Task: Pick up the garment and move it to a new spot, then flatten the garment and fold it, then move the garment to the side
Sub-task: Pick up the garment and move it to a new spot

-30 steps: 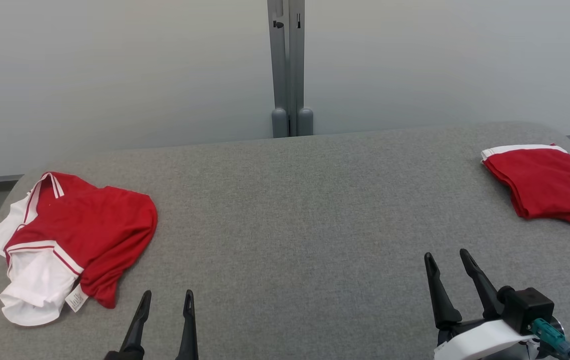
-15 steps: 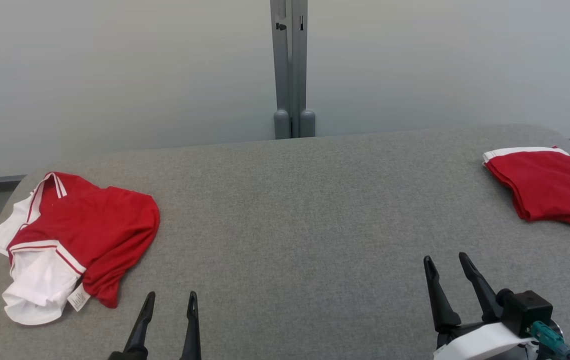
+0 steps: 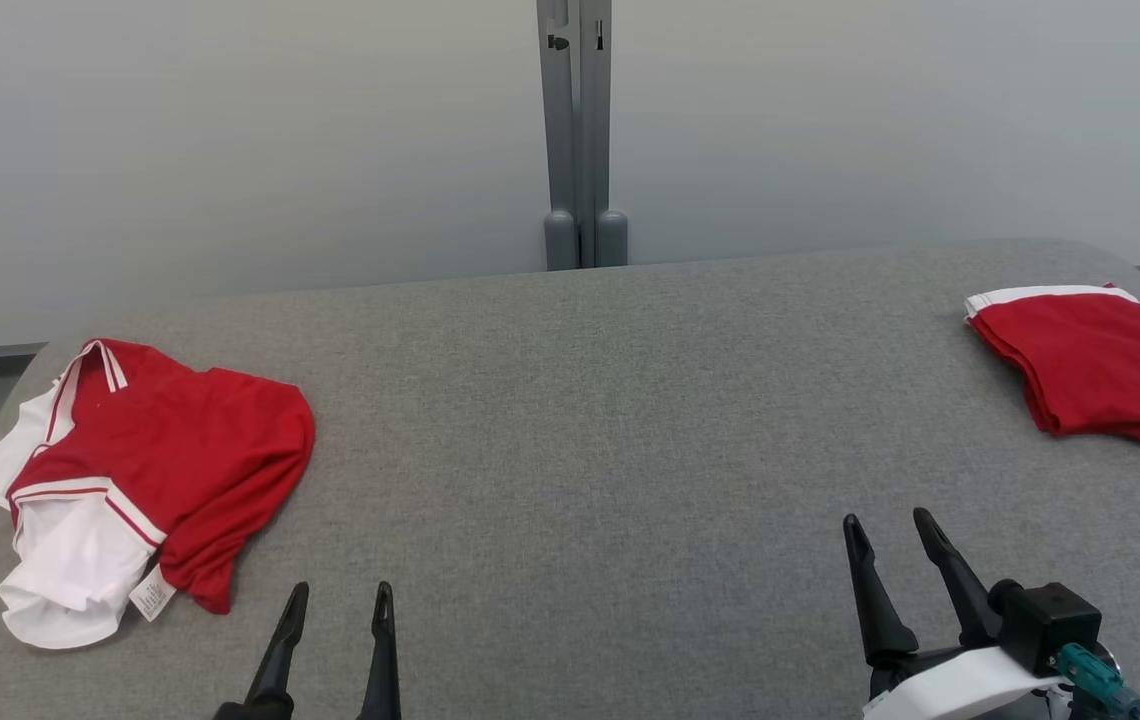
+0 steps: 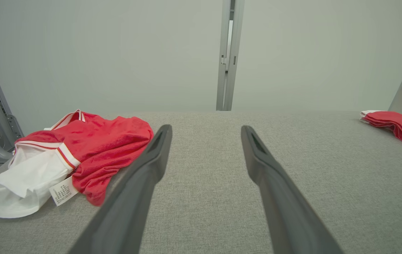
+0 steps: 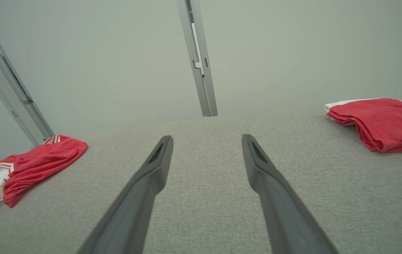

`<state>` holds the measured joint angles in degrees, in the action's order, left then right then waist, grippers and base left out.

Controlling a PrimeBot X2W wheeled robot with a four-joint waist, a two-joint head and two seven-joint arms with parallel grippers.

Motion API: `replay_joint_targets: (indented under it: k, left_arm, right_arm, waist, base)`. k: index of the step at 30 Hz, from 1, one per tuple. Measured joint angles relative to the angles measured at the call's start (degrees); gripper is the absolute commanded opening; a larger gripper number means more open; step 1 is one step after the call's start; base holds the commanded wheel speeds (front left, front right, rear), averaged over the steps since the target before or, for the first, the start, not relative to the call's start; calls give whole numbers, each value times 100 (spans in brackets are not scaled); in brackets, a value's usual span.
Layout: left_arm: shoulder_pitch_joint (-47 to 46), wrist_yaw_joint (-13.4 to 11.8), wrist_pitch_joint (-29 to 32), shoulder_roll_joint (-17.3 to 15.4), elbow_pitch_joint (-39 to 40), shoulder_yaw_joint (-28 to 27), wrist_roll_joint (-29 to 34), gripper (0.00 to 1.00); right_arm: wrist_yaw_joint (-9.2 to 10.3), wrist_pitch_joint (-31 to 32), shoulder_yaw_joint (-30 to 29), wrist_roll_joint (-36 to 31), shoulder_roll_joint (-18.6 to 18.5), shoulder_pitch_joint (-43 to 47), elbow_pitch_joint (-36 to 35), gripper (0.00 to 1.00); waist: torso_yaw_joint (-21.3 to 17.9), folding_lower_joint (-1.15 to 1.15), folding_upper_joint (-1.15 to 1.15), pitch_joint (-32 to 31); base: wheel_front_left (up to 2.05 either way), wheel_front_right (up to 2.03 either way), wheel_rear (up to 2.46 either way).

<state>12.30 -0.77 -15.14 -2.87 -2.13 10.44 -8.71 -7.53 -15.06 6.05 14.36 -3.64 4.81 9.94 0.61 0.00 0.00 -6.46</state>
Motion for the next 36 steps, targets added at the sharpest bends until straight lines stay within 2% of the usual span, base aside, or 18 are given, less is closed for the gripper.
replay_joint_targets:
  k: [29,36]
  left_arm:
    - [-37,-21,0,1,1,11,0,100]
    - [-76,-20,-1,2,-15,31,-5,100]
  right_arm:
    - [0,0,8,12,41,-18,12,100]
    - [0,1,42,9,26,-16,60,100]
  waist:
    - [-15,0,0,92]
    - [113,0,0,127]
  base:
    - [0,0,0]
    - [0,0,0]
